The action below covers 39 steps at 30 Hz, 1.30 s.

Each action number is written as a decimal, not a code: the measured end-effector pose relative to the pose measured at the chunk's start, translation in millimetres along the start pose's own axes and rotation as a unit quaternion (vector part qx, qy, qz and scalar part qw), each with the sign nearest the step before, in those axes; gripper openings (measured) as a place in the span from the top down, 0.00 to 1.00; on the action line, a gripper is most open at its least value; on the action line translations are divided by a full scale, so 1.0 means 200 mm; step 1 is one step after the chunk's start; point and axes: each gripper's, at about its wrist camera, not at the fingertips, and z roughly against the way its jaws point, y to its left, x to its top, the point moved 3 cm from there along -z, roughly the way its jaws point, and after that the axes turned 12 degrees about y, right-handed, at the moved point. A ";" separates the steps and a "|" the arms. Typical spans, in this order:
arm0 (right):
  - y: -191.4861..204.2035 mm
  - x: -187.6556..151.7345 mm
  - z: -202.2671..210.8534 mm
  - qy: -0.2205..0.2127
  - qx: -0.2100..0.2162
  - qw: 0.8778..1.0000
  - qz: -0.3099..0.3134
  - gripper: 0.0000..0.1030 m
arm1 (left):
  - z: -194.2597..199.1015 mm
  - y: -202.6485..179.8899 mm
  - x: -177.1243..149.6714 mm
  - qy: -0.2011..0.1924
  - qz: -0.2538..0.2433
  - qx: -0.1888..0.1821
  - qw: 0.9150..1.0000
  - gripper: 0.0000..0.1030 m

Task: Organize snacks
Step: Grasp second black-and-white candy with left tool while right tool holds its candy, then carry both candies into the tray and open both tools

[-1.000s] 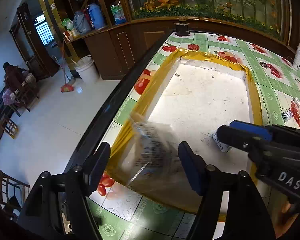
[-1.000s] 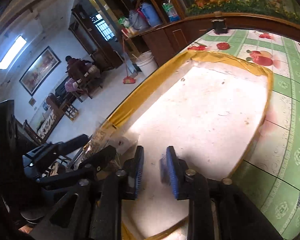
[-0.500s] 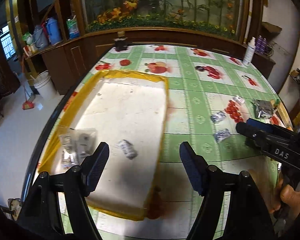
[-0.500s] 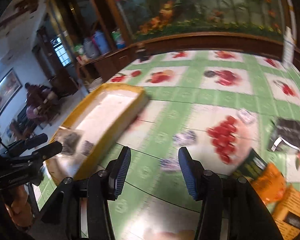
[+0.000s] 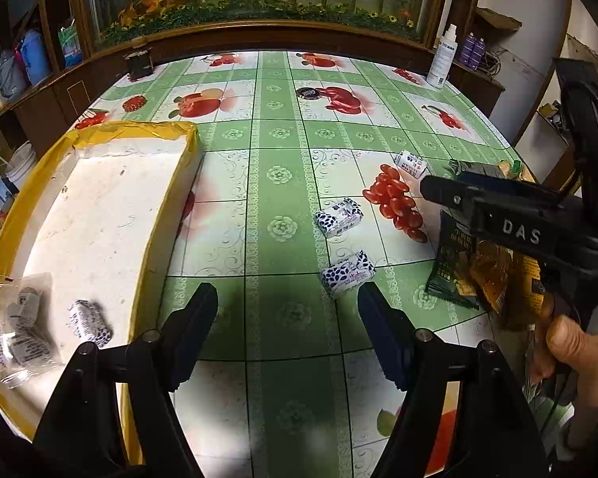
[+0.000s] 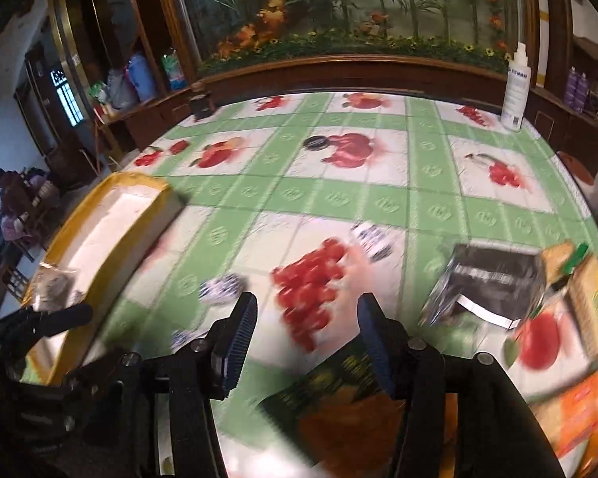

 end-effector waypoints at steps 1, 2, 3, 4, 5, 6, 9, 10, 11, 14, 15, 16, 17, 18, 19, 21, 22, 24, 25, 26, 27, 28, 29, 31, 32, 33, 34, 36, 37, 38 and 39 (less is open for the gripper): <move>-0.02 0.04 -0.02 0.008 -0.012 1.000 0.004 0.44 | -0.01 -0.01 0.01 -0.001 -0.002 -0.005 1.000 0.30; -0.05 0.08 -0.05 0.013 -0.021 1.000 0.008 0.44 | -0.02 -0.01 0.03 -0.002 -0.006 -0.009 1.000 0.30; -0.07 0.13 -0.08 0.019 -0.019 1.000 0.011 0.44 | -0.03 -0.02 0.04 -0.001 -0.008 -0.010 1.000 0.30; -0.08 0.16 -0.10 0.025 -0.015 0.999 0.015 0.44 | -0.05 -0.02 0.05 0.003 -0.012 -0.013 1.000 0.30; -0.09 0.18 -0.13 0.030 -0.018 0.999 0.018 0.44 | -0.06 -0.03 0.07 0.006 -0.016 -0.018 1.000 0.30; -0.10 0.21 -0.17 0.039 -0.028 0.999 0.024 0.44 | -0.08 -0.03 0.07 0.010 -0.018 -0.021 1.000 0.30; -0.12 0.25 -0.25 0.062 -0.031 0.997 0.031 0.44 | -0.10 -0.05 0.09 0.016 -0.032 -0.027 0.999 0.30; -0.13 0.26 -0.28 0.069 -0.032 0.996 0.036 0.45 | -0.11 -0.06 0.10 0.018 -0.037 -0.027 0.999 0.30; -0.13 0.26 -0.30 0.078 -0.031 0.996 0.041 0.45 | -0.12 -0.07 0.10 0.021 -0.044 -0.030 0.998 0.30; -0.11 0.24 -0.33 0.083 -0.037 0.994 0.053 0.45 | -0.16 -0.10 0.09 0.033 -0.066 -0.035 0.997 0.30; -0.12 0.25 -0.34 0.084 -0.037 0.994 0.053 0.46 | -0.17 -0.10 0.09 0.038 -0.071 -0.035 0.996 0.30; -0.11 0.25 -0.33 0.084 -0.037 0.994 0.055 0.52 | -0.19 -0.11 0.08 0.041 -0.075 -0.030 0.996 0.30; -0.11 0.24 -0.33 0.081 -0.040 0.994 0.058 0.61 | -0.20 -0.11 0.07 0.035 -0.079 -0.011 0.996 0.30; -0.10 0.25 -0.33 0.079 -0.042 0.994 0.059 0.67 | -0.20 -0.11 0.06 0.031 -0.084 0.003 0.996 0.30; -0.10 0.25 -0.32 0.078 -0.045 0.994 0.060 0.80 | -0.20 -0.11 0.06 0.027 -0.086 0.003 0.996 0.33; -0.10 0.25 -0.32 0.075 -0.054 0.994 0.062 0.80 | -0.18 -0.10 0.06 0.021 -0.084 0.004 0.996 0.72; -0.10 0.24 -0.31 0.073 -0.052 0.994 0.061 0.80 | -0.18 -0.09 0.07 0.022 -0.081 0.000 0.996 0.83; -0.10 0.23 -0.29 0.069 -0.048 0.995 0.058 0.80 | -0.18 -0.08 0.08 0.027 -0.075 -0.006 0.997 0.85; -0.10 0.22 -0.27 0.065 -0.040 0.996 0.053 0.80 | -0.18 -0.08 0.07 0.027 -0.076 -0.004 0.997 0.85; -0.10 0.22 -0.25 0.060 -0.031 0.997 0.048 0.80 | -0.17 -0.08 0.07 0.027 -0.076 0.000 0.997 0.85; -0.10 0.21 -0.22 0.053 -0.022 0.997 0.043 0.80 | -0.17 -0.07 0.06 0.028 -0.075 -0.001 0.997 0.85; -0.09 0.20 -0.18 0.046 -0.013 0.998 0.037 0.80 | -0.16 -0.07 0.05 0.028 -0.072 -0.008 0.997 0.85; -0.09 0.19 -0.15 0.040 -0.005 0.999 0.033 0.80 | -0.14 -0.07 0.04 0.024 -0.069 -0.014 0.997 0.85; -0.07 0.15 -0.06 0.025 0.012 0.999 0.026 0.80 | -0.09 -0.06 0.02 0.014 -0.062 -0.022 0.998 0.85; -0.06 0.14 -0.03 0.020 0.018 0.999 0.026 0.80 | -0.06 -0.05 0.01 0.008 -0.057 -0.027 0.998 0.85; -0.04 0.12 0.01 0.015 0.026 0.999 0.025 0.80 | -0.03 -0.03 0.00 0.002 -0.051 -0.031 0.998 0.85; -0.02 0.10 0.04 0.010 0.033 0.999 0.024 0.80 | 0.00 -0.01 -0.02 -0.002 -0.046 -0.037 0.998 0.85; 0.03 0.06 0.10 0.002 0.041 0.999 0.028 0.80 | 0.07 0.03 -0.05 -0.013 -0.034 -0.043 0.998 0.85; 0.06 0.04 0.12 -0.002 0.048 0.998 0.029 0.80 | 0.10 0.05 -0.07 -0.018 -0.028 -0.042 0.999 0.85; 0.08 0.02 0.14 -0.005 0.054 0.998 0.030 0.80 | 0.12 0.07 -0.08 -0.022 -0.021 -0.038 0.999 0.85; 0.12 -0.01 0.16 -0.007 0.059 0.998 0.033 0.80 | 0.15 0.10 -0.10 -0.024 -0.014 -0.032 0.999 0.85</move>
